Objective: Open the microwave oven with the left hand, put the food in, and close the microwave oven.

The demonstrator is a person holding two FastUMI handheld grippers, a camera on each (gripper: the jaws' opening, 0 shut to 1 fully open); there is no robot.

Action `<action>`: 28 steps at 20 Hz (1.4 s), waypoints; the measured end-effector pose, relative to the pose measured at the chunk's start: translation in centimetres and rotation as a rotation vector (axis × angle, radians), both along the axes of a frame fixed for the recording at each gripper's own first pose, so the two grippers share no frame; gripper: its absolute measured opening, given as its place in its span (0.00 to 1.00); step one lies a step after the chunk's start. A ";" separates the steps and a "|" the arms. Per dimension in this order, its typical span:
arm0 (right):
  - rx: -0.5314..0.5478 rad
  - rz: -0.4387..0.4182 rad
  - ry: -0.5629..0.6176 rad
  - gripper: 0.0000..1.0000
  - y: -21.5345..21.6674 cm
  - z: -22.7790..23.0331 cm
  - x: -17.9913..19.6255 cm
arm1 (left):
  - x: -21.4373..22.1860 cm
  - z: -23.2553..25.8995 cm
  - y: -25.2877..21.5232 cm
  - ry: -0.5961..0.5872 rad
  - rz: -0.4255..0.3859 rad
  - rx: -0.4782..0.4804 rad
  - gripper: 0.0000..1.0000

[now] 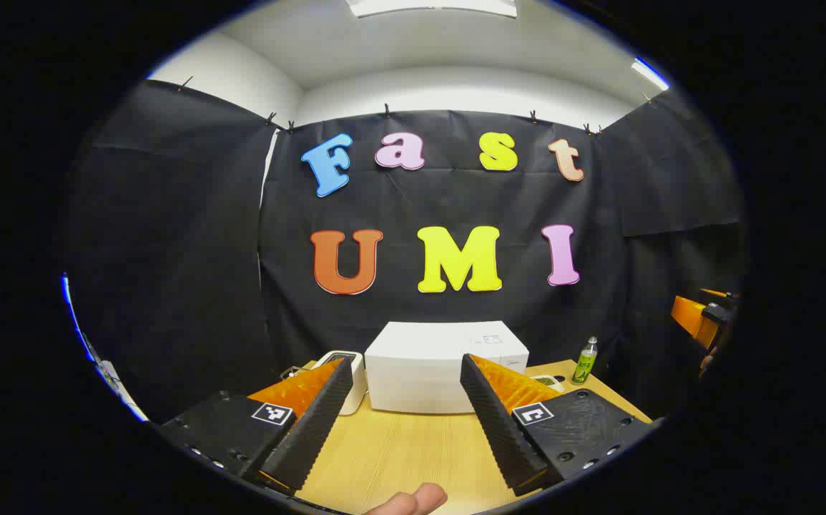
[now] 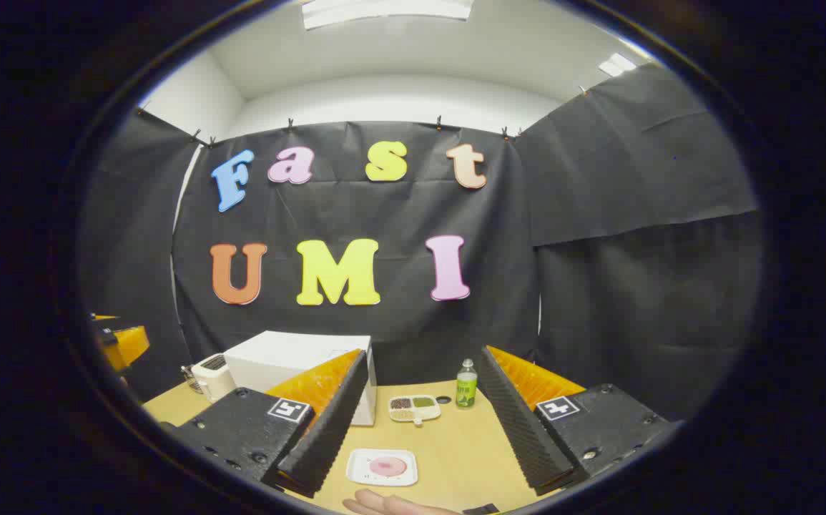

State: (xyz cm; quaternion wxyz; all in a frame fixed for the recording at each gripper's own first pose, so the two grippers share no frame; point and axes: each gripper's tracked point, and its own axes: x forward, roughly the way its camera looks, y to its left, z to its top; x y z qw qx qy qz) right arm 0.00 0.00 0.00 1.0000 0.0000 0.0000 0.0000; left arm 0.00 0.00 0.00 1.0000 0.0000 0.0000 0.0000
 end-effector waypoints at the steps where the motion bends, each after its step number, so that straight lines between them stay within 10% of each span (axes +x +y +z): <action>1: -0.004 -0.002 -0.002 0.90 0.1 0.3 0.0 | 0.0 0.2 0.1 -0.006 -0.002 0.003 0.83; 2: -0.005 -0.003 -0.001 1.00 0.2 0.1 0.0 | 0.0 0.5 0.4 -0.019 0.000 0.010 0.95; 19: 0.044 -0.002 -0.054 1.00 -1.7 2.0 0.2 | 0.1 3.1 -2.7 -0.112 -0.074 -0.004 0.94; 28: 0.056 0.028 -0.076 0.99 -2.5 1.5 1.1 | 10.7 -0.6 -8.0 -0.050 -0.109 -0.047 0.95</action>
